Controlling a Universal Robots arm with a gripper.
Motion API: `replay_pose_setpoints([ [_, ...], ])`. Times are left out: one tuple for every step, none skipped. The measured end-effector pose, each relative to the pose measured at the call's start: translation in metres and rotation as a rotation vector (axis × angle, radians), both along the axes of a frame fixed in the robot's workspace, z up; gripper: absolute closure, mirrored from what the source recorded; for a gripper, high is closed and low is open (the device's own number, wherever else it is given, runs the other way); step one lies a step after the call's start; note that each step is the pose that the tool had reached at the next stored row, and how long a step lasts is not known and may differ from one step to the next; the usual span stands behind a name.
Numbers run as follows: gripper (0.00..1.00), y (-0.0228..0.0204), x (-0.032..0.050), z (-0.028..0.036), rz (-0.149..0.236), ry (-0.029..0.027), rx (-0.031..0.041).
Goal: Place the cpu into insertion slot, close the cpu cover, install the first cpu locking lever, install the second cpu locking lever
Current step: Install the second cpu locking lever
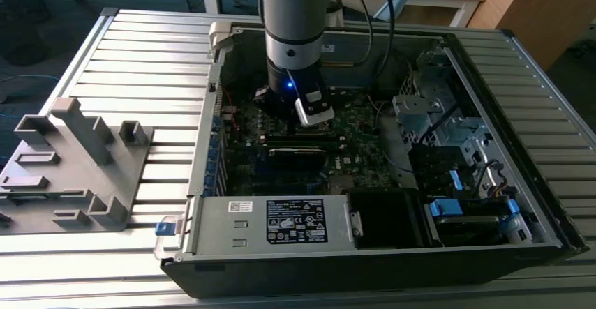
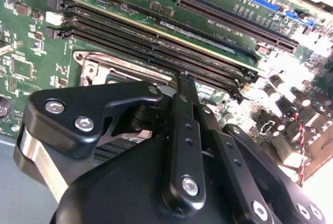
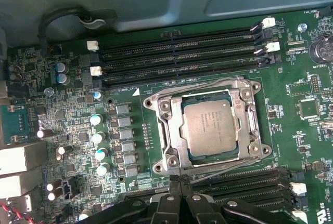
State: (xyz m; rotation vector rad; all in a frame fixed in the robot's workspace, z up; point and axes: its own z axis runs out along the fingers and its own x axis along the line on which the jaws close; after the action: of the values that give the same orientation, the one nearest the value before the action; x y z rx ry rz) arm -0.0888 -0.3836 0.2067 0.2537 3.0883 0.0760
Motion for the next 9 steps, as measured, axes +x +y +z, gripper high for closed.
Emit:
replay_pose_setpoints([
  [0.89,0.0,-0.0002,-0.0001,0.0,-0.0002,0.0065],
  [0.89,0.0,-0.0005,-0.0002,0.0,-0.0001,0.0121],
  [0.89,0.0,-0.0009,-0.0002,0.0,0.0,0.0155],
  [0.89,0.0,-0.0011,-0.0003,0.0,0.0001,0.0169],
  [0.89,0.0001,-0.0011,-0.0004,0.0,-0.0001,0.0171],
  [0.89,0.0001,-0.0013,-0.0005,0.001,-0.0001,0.0173],
  [0.89,0.0001,-0.0016,-0.0006,0.002,-0.0001,0.0173],
  [0.89,0.0001,-0.0021,-0.0009,0.004,-0.0002,0.0174],
  [0.89,0.0,-0.0025,-0.001,0.006,-0.0001,0.0172],
])
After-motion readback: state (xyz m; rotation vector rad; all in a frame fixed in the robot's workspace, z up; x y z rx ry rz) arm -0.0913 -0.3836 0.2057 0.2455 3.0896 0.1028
